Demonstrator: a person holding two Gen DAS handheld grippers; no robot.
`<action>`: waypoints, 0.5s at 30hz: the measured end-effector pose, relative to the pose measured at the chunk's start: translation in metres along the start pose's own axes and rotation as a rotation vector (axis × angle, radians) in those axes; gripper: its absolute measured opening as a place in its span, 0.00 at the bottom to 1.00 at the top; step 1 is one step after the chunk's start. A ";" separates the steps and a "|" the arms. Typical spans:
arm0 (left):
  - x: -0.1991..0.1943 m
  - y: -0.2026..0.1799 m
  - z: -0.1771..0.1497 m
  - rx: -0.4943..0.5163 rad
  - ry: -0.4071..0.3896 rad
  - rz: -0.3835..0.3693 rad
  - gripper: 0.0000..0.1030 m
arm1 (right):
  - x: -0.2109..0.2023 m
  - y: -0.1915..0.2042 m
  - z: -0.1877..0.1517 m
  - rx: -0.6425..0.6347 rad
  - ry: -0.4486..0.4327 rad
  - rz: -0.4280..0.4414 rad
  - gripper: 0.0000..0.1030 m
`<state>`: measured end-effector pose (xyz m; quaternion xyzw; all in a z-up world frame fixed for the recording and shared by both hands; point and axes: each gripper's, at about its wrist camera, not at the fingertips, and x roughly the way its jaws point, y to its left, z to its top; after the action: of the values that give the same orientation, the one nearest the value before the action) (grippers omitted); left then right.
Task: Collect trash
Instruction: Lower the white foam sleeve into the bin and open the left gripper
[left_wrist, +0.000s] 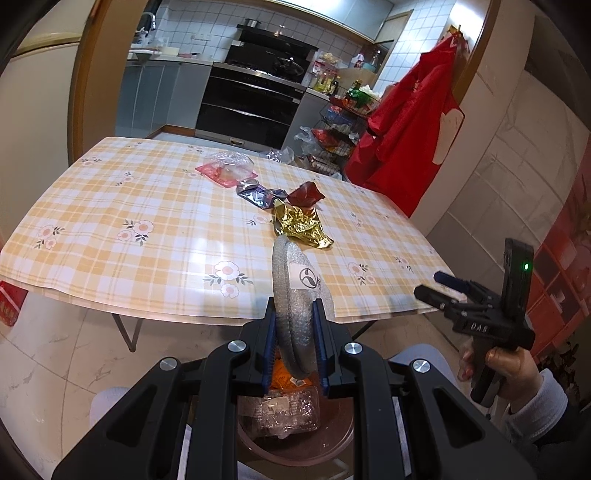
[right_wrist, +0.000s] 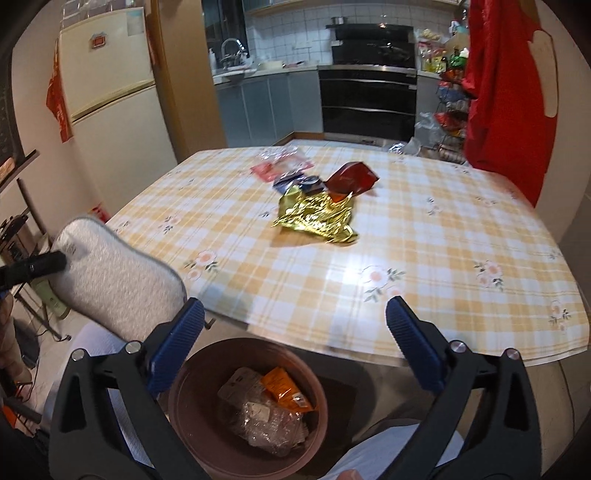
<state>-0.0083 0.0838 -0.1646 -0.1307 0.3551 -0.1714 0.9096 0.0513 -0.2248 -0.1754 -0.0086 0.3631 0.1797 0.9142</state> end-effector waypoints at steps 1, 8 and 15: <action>0.002 -0.002 0.000 0.006 0.006 -0.003 0.17 | -0.001 -0.002 0.000 0.002 -0.004 -0.004 0.94; 0.012 -0.016 -0.002 0.037 0.041 -0.033 0.17 | -0.005 -0.013 0.001 0.024 -0.016 -0.020 0.94; 0.023 -0.032 -0.005 0.074 0.069 -0.067 0.17 | -0.004 -0.018 0.000 0.037 -0.013 -0.024 0.94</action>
<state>-0.0023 0.0451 -0.1706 -0.1026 0.3751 -0.2192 0.8948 0.0546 -0.2428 -0.1754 0.0050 0.3605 0.1621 0.9185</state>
